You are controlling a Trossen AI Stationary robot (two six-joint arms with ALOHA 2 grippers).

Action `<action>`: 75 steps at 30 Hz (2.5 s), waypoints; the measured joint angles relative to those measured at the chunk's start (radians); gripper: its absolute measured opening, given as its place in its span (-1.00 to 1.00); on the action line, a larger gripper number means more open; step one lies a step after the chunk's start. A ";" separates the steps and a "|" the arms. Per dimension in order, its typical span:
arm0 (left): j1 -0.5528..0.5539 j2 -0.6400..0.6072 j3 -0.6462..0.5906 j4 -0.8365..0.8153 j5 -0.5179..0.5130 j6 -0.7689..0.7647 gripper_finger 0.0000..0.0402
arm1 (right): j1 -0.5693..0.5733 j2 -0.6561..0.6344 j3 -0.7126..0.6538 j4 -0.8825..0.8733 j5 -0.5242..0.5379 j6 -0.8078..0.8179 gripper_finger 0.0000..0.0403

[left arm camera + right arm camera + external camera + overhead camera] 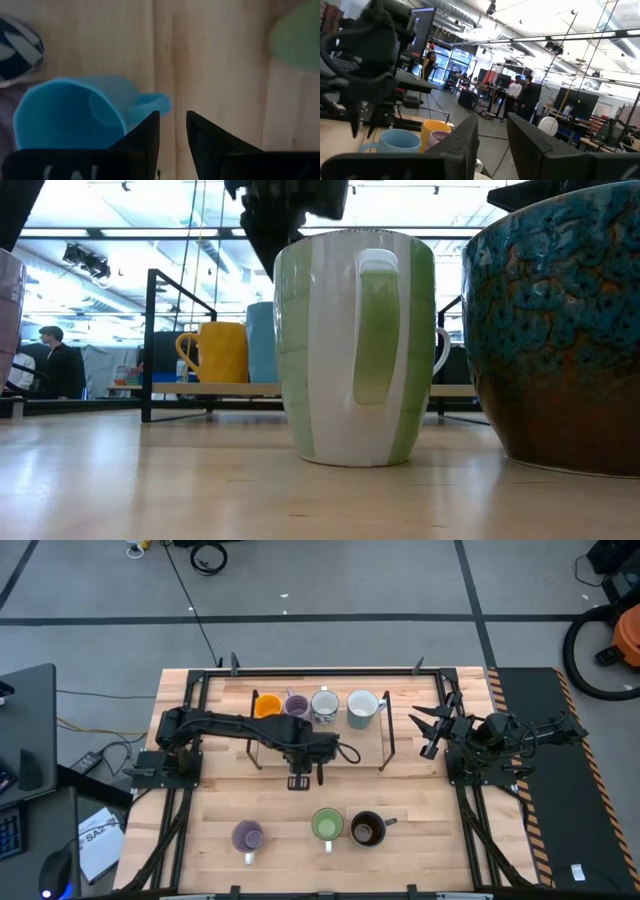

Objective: Place coffee mugs
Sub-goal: Put the blue mug on the shelf, then put the purple mug on the shelf

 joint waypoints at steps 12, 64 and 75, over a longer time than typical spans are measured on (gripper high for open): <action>0.024 0.000 -0.023 0.007 -0.051 -0.025 -0.58 | 0.000 0.000 0.000 0.000 -0.002 -0.001 -0.46; -0.211 -0.017 -0.022 -0.156 0.151 -0.414 -0.59 | 0.000 0.000 0.000 0.044 -0.069 -0.080 -0.46; -0.470 -0.022 -0.022 -0.211 0.103 -0.482 -0.59 | 0.000 0.000 0.000 0.048 -0.081 -0.060 -0.46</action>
